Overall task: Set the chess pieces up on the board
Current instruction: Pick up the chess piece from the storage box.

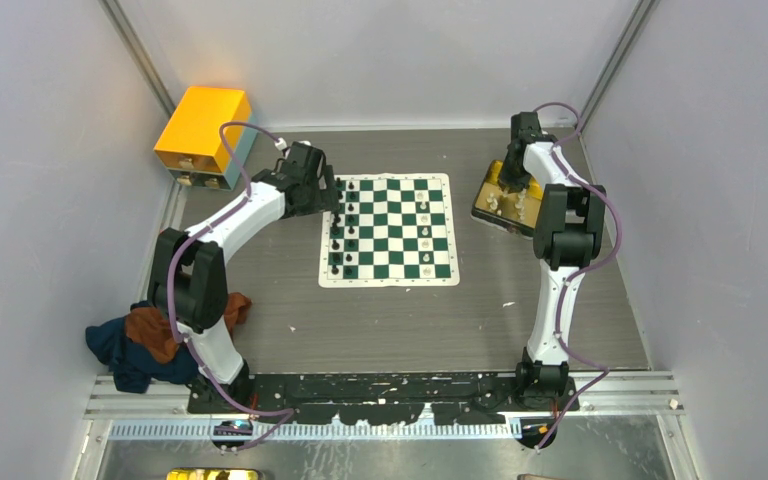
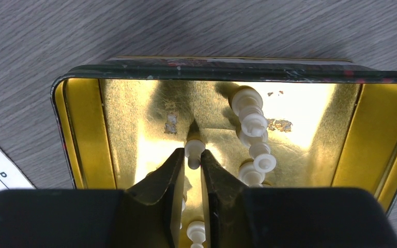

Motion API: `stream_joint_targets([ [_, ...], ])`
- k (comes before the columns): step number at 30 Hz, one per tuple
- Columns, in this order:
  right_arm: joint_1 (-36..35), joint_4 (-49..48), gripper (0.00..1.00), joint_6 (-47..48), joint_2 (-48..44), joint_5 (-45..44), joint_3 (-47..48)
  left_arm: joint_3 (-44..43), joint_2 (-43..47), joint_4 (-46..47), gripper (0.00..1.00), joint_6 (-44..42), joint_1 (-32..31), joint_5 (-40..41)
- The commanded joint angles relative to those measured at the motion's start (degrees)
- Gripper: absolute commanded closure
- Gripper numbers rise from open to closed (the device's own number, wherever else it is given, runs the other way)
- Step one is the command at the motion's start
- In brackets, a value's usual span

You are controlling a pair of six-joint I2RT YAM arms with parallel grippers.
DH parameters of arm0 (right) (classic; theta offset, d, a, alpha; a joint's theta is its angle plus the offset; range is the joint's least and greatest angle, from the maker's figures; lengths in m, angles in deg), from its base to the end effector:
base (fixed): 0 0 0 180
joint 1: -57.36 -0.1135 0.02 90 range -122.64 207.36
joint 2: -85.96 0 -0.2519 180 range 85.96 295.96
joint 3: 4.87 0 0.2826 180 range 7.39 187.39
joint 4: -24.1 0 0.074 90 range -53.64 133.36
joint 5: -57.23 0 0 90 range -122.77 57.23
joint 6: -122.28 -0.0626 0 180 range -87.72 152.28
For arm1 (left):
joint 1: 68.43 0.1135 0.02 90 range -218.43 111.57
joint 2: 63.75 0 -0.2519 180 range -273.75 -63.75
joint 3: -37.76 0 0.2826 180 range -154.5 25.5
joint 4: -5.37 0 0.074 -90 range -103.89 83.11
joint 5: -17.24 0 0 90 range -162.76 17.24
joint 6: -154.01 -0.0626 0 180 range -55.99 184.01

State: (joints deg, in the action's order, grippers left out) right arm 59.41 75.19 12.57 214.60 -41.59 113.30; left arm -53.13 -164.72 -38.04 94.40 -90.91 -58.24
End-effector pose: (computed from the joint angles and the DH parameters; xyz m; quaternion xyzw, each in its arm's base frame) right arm 0.5192 -0.0282 0.1394 0.2010 0.9456 -0.0361 0.2535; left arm 0.3999 -0.1485 0.2031 -0.1045 0.9371 -0.0309 0.3317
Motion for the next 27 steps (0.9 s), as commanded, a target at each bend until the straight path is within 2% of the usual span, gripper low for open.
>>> stream_joint_targets([
  [1,0.15,-0.86,0.78,-0.13,-0.80,0.32,1.28,-2.20,0.12,0.56,0.02,-0.29,0.06,0.68],
  [13,0.15,-0.73,0.99,-0.07,-2.59,-0.39,0.82,-1.97,0.72,0.57,0.02,-0.28,0.07,0.68],
  [27,-3.49,1.73,0.99,1.00,-9.02,-0.68,6.89,-0.97,3.16,0.96,0.02,-0.14,0.07,0.85],
])
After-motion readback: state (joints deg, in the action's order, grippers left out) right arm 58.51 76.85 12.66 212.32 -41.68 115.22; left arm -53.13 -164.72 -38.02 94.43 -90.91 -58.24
